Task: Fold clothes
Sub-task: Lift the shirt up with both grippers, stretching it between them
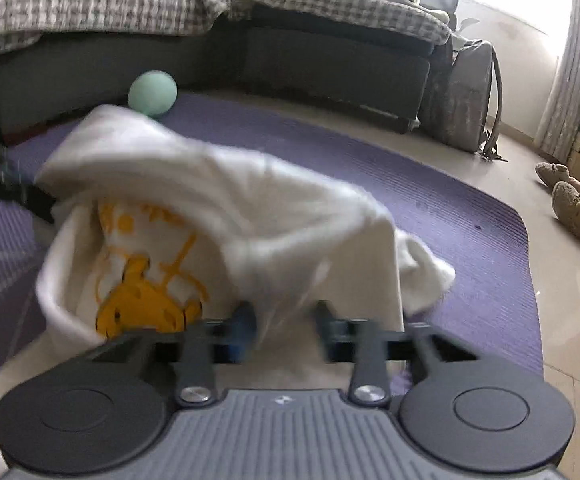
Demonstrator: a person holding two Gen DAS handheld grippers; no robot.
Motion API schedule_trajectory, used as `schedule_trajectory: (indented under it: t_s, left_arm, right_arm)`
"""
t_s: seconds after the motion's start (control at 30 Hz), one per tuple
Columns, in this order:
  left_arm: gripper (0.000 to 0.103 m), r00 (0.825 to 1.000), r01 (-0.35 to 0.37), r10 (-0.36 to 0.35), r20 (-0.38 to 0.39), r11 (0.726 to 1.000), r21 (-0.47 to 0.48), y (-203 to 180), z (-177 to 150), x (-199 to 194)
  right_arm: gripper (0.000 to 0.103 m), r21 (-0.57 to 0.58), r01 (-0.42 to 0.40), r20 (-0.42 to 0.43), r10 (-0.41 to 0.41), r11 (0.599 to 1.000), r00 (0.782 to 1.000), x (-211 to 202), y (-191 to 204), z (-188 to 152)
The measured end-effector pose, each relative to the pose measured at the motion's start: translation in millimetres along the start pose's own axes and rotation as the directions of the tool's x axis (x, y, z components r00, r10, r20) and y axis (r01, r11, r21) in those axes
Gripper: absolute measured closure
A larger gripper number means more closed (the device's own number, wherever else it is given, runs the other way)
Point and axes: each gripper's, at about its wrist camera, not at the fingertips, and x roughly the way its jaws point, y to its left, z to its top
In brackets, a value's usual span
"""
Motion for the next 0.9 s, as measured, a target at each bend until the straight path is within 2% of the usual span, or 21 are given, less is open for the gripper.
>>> schedule_trajectory:
  t_s: [0.07, 0.13, 0.17, 0.2, 0.3, 0.37, 0.4, 0.43, 0.5, 0.57, 0.6, 0.63, 0.67, 0.7, 0.73, 0.83, 0.9]
  left_arm:
    - [0.098, 1.0, -0.018, 0.018, 0.02, 1.0, -0.023, 2, 1, -3]
    - [0.098, 0.999, -0.025, 0.027, 0.04, 0.999, -0.037, 5, 3, -8]
    - [0.098, 0.998, -0.029, 0.031, 0.047, 0.999, -0.043, 6, 3, -11]
    - [0.098, 0.998, -0.034, 0.036, 0.051, 0.998, -0.049, 8, 3, -13]
    - [0.096, 0.998, -0.04, 0.043, 0.053, 0.997, -0.062, 12, 1, -17]
    - [0.089, 0.998, -0.041, 0.044, 0.048, 0.998, -0.056, 13, -2, -17]
    - [0.085, 0.998, -0.036, 0.039, 0.045, 0.998, -0.052, 13, -2, -16]
    - [0.076, 0.999, -0.03, 0.032, 0.042, 0.998, -0.048, 14, -2, -15]
    - [0.068, 0.999, -0.02, 0.021, 0.027, 0.999, -0.043, 15, -3, -9]
    - [0.068, 1.0, -0.011, 0.012, 0.01, 0.999, -0.04, 16, -2, -2]
    - [0.068, 1.0, -0.008, 0.008, 0.004, 0.999, -0.043, 17, -2, 1]
    - [0.069, 1.0, 0.0, 0.0, -0.001, 0.999, -0.052, 19, -2, 5]
    - [0.07, 1.0, 0.015, -0.015, -0.005, 0.998, -0.068, 22, -1, 9]
    - [0.086, 0.999, 0.029, -0.03, -0.01, 0.996, -0.083, 24, -1, 14]
    - [0.096, 0.999, 0.04, -0.041, -0.009, 0.994, -0.103, 27, 0, 16]
    - [0.097, 0.999, 0.006, 0.0, 0.045, 0.991, -0.132, 28, 7, 7]
    - [0.098, 0.991, 0.002, 0.017, 0.129, 0.99, -0.143, 27, 14, -18]
  right_arm:
    - [0.087, 0.007, 0.017, 0.031, -0.017, 1.0, 0.999, -10, -2, 8]
    - [0.072, -0.051, 0.068, 0.027, -0.067, 0.996, 0.997, -12, 3, 9]
    - [0.056, -0.109, 0.115, 0.037, -0.111, 0.987, 0.993, -14, 10, 7]
    - [0.05, -0.166, 0.161, 0.049, -0.155, 0.973, 0.987, -16, 16, 6]
    - [0.049, -0.34, 0.225, 0.107, -0.2, 0.913, 0.974, -19, 34, 0]
    - [0.049, -0.441, 0.257, 0.146, -0.213, 0.86, 0.966, -18, 46, -1]
    - [0.049, -0.481, 0.264, 0.163, -0.211, 0.836, 0.964, -18, 49, -2]
    - [0.049, -0.535, 0.274, 0.185, -0.206, 0.799, 0.961, -16, 54, 0]
    - [0.049, -0.627, 0.287, 0.219, -0.191, 0.724, 0.957, -14, 62, 3]
    - [0.05, -0.687, 0.291, 0.239, -0.17, 0.666, 0.956, -11, 68, 5]
    - [0.057, -0.707, 0.284, 0.241, -0.157, 0.648, 0.958, -9, 70, 7]
    - [0.07, -0.709, 0.258, 0.223, -0.139, 0.656, 0.965, -7, 69, 11]
    - [0.095, -0.693, 0.227, 0.194, -0.126, 0.684, 0.973, -7, 68, 16]
    - [0.095, -0.66, 0.205, 0.169, -0.123, 0.723, 0.978, -9, 65, 23]
    - [0.095, -0.612, 0.181, 0.147, -0.114, 0.769, 0.982, -12, 60, 30]
    - [0.096, -0.525, 0.166, 0.143, -0.106, 0.835, 0.984, -31, 47, 48]
    - [0.097, -0.48, 0.177, 0.162, -0.111, 0.859, 0.98, -52, 46, 66]
